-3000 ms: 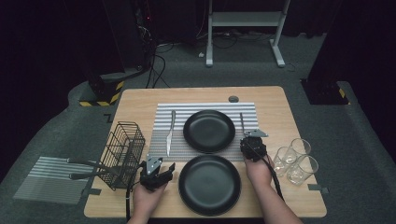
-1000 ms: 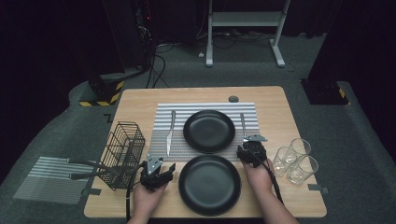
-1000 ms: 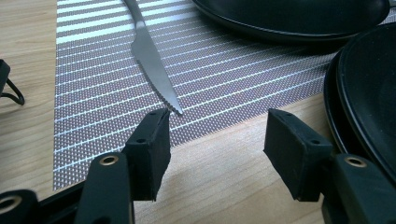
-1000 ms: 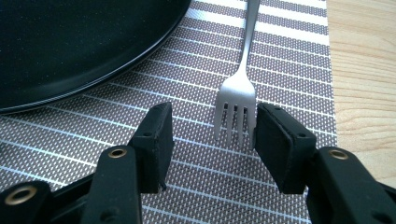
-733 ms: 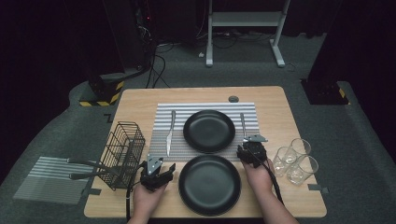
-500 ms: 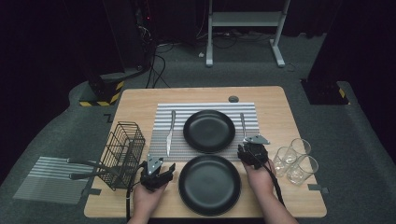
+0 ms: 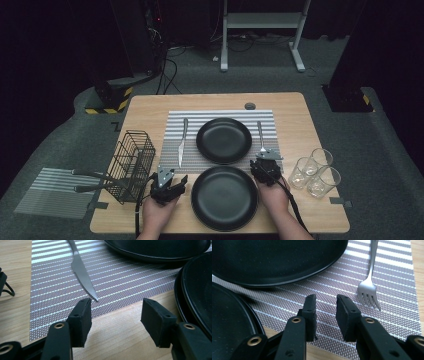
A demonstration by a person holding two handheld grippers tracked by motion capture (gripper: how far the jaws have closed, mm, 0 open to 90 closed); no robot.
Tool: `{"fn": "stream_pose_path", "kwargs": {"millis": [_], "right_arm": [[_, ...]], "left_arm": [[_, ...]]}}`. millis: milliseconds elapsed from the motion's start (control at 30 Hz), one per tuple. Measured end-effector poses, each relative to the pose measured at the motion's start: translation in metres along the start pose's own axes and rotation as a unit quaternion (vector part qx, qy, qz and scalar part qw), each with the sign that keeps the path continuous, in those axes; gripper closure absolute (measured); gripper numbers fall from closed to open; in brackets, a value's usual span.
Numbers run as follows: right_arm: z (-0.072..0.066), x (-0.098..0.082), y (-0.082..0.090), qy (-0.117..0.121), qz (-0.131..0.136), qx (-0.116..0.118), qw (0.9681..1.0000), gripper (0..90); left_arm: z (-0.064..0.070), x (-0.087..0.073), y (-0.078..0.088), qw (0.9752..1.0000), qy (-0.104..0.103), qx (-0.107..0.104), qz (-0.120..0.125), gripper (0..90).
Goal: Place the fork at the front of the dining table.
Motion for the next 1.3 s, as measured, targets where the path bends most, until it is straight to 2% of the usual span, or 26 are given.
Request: {"fn": "stream_pose_path", "kwargs": {"millis": [67, 167, 200, 267, 300, 367, 433, 567, 633, 700, 867, 900, 933, 967, 1033, 1100, 1133, 1300], "right_arm": [[0.001, 0.0, -0.003, 0.001, 0.007, -0.008, 0.9999, 68.7], [0.005, -0.002, -0.004, -0.005, -0.004, -0.01, 0.9999, 67.8], [0.007, -0.002, -0.005, -0.009, 0.003, -0.015, 0.9998, 67.7], [0.01, -0.003, -0.004, -0.015, -0.007, -0.012, 0.9998, 67.2], [0.012, -0.003, -0.004, -0.01, -0.003, -0.016, 0.9998, 67.0], [0.014, -0.003, -0.005, -0.022, 0.001, -0.018, 0.9996, 66.9], [0.015, -0.004, -0.004, -0.017, 0.002, -0.021, 0.9996, 66.2], [0.014, -0.005, -0.001, -0.02, -0.005, -0.004, 0.9998, 63.7], [0.011, -0.005, 0.001, -0.022, 0.007, -0.002, 0.9997, 62.4], [0.01, -0.007, 0.004, -0.014, 0.005, 0.009, 0.9999, 60.9], [0.008, -0.011, 0.013, -0.002, 0.01, 0.029, 0.9995, 58.8], [0.009, -0.012, 0.015, 0.004, 0.014, 0.034, 0.9993, 58.2], [0.009, -0.012, 0.018, 0.0, 0.016, 0.038, 0.9992, 58.1], [0.01, -0.012, 0.02, 0.01, 0.023, 0.038, 0.999, 57.9], [0.011, -0.014, 0.025, 0.009, 0.023, 0.048, 0.9986, 56.9], [0.014, -0.016, 0.028, 0.01, 0.019, 0.05, 0.9985, 57.1], [0.015, -0.016, 0.029, 0.012, 0.023, 0.049, 0.9985, 57.3], [0.018, -0.018, 0.038, 0.022, 0.037, 0.055, 0.9976, 56.9]], "left_arm": [[-0.001, 0.0, 0.0, 1.0, -0.006, -0.001, -0.001, 41.6], [-0.001, 0.0, 0.0, 1.0, -0.006, -0.001, -0.002, 41.6], [-0.001, 0.0, 0.0, 1.0, -0.005, -0.001, -0.001, 41.6], [-0.001, 0.0, 0.0, 1.0, -0.006, -0.002, -0.002, 41.5], [-0.001, 0.0, 0.0, 1.0, -0.006, -0.002, -0.002, 41.5], [-0.001, 0.0, 0.0, 1.0, -0.006, -0.002, -0.002, 41.5], [-0.001, 0.0, 0.0, 1.0, -0.006, -0.001, -0.002, 41.5], [-0.001, 0.0, 0.0, 1.0, -0.006, -0.002, -0.001, 41.4], [0.0, 0.0, -0.001, 1.0, -0.005, -0.004, 0.004, 41.4], [-0.001, 0.0, 0.0, 1.0, -0.008, -0.002, -0.006, 41.3], [-0.001, -0.001, -0.001, 0.9999, -0.01, -0.001, -0.013, 41.0], [0.0, 0.0, -0.002, 1.0, -0.003, 0.0, -0.008, 41.1], [0.001, 0.0, -0.002, 1.0, -0.003, 0.001, -0.01, 41.2], [0.001, 0.0, -0.002, 0.9999, -0.004, 0.001, -0.01, 41.2], [0.0, 0.0, -0.002, 0.9999, -0.009, 0.0, -0.013, 41.0], [0.0, 0.0, -0.002, 0.9999, -0.004, 0.001, -0.011, 40.9], [-0.001, 0.0, -0.002, 0.9998, -0.013, 0.0, -0.014, 40.8], [-0.002, -0.001, -0.002, 0.9998, -0.011, 0.005, -0.019, 40.4]]}}
Point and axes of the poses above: each handheld gripper's, and its own axes: y roughly backward along the jaws, x roughly out of its top, z roughly to its right, the point moved 6 cm from there along -y, roughly forward along the jaws, and after that the axes turned 6 degrees about -x, right-handed, at the moved point
